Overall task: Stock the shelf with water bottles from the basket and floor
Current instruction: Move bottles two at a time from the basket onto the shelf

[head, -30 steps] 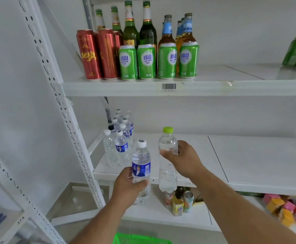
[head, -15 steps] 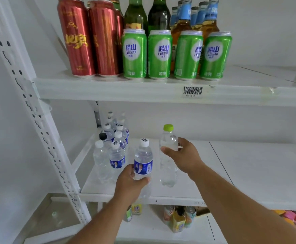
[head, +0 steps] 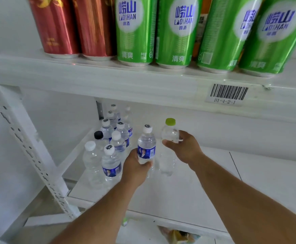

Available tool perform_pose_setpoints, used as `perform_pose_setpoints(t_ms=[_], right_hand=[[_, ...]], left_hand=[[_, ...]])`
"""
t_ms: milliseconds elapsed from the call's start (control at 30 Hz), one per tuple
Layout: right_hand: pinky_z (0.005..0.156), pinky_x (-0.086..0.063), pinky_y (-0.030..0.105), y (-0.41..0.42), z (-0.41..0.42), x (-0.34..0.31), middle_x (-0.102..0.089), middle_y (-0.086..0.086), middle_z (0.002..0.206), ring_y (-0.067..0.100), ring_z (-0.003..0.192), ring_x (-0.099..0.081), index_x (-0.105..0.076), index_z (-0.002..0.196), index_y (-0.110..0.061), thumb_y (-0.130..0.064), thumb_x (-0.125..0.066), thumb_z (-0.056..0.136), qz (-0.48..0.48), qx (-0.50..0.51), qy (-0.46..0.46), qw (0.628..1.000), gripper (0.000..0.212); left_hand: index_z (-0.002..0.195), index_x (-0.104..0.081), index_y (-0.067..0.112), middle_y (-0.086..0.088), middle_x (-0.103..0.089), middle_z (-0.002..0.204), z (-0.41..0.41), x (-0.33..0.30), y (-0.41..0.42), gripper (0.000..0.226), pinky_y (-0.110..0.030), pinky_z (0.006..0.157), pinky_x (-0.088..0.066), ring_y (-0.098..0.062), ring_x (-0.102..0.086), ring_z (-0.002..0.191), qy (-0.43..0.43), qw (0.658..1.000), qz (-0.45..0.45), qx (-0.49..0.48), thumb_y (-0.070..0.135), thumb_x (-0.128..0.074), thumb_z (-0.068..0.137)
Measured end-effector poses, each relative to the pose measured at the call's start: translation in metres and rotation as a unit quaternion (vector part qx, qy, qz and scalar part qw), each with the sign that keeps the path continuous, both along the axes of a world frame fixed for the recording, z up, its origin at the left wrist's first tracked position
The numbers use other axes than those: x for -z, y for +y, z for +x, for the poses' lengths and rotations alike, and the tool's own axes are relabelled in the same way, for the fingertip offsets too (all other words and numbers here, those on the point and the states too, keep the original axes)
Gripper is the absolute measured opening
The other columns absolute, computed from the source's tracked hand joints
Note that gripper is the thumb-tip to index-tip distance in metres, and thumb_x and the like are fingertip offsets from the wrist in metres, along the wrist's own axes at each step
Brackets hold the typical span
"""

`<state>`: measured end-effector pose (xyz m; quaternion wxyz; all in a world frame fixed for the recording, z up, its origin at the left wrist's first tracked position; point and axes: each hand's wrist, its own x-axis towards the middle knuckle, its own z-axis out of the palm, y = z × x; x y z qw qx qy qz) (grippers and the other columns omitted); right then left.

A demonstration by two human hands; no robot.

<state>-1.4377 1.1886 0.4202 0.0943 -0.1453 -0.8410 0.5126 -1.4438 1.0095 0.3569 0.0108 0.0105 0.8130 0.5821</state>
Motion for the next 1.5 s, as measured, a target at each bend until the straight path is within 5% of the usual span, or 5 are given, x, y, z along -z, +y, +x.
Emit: perform_pose_setpoints(t_ms=[700,867,1033,1200,1500], right_hand=[[0.096,-0.051,0.039,0.024,-0.142,0.035,-0.065,-0.001,0.123,0.022,0.112,-0.061,-0.059,0.131,-0.019,-0.044,-0.079,0.078,0.110,-0.035,-0.031,0.993,0.062],[0.096,-0.053,0.042,0.025,-0.163,0.049,-0.067,-0.002,0.123,0.021,0.111,-0.064,-0.060,0.129,-0.023,-0.072,-0.068,0.050,0.114,-0.023,-0.033,0.993,0.093],[0.094,-0.052,0.037,0.021,-0.168,0.050,-0.068,-0.003,0.119,0.020,0.108,-0.064,-0.064,0.125,-0.021,-0.043,-0.079,0.077,0.093,-0.030,-0.029,0.995,0.054],[0.094,-0.051,0.035,0.023,-0.173,0.056,-0.067,-0.002,0.121,0.021,0.110,-0.063,-0.063,0.125,-0.019,-0.040,-0.078,0.081,0.085,-0.027,-0.027,0.996,0.051],[0.058,-0.044,0.019,0.029,-0.170,0.053,-0.063,0.003,0.131,0.015,0.097,-0.062,-0.053,0.137,-0.016,-0.033,-0.078,0.082,0.073,-0.047,-0.089,0.992,0.063]], left_hand=[[0.109,-0.056,0.019,0.001,-0.063,0.097,-0.155,0.046,0.056,0.034,-0.039,0.080,-0.055,-0.023,-0.064,0.087,0.046,0.992,-0.009,-0.114,0.019,-0.073,0.080],[0.112,-0.054,0.019,0.007,-0.058,0.098,-0.173,0.054,0.061,0.035,-0.033,0.085,-0.051,-0.020,-0.061,0.092,0.050,0.993,-0.030,-0.106,0.017,-0.071,0.082],[0.116,-0.054,0.019,0.004,-0.063,0.106,-0.183,0.062,0.066,0.040,-0.028,0.087,-0.048,-0.020,-0.063,0.098,0.046,0.994,-0.035,-0.098,0.016,-0.073,0.081],[0.123,-0.051,0.018,0.001,-0.063,0.116,-0.188,0.063,0.066,0.047,-0.026,0.090,-0.046,-0.019,-0.061,0.105,0.043,0.995,-0.034,-0.084,0.015,-0.074,0.082],[0.144,-0.036,0.014,-0.006,-0.050,0.141,-0.184,0.059,0.069,0.068,-0.034,0.106,-0.043,-0.024,-0.051,0.129,0.008,0.996,-0.062,-0.063,0.013,-0.070,0.085]])
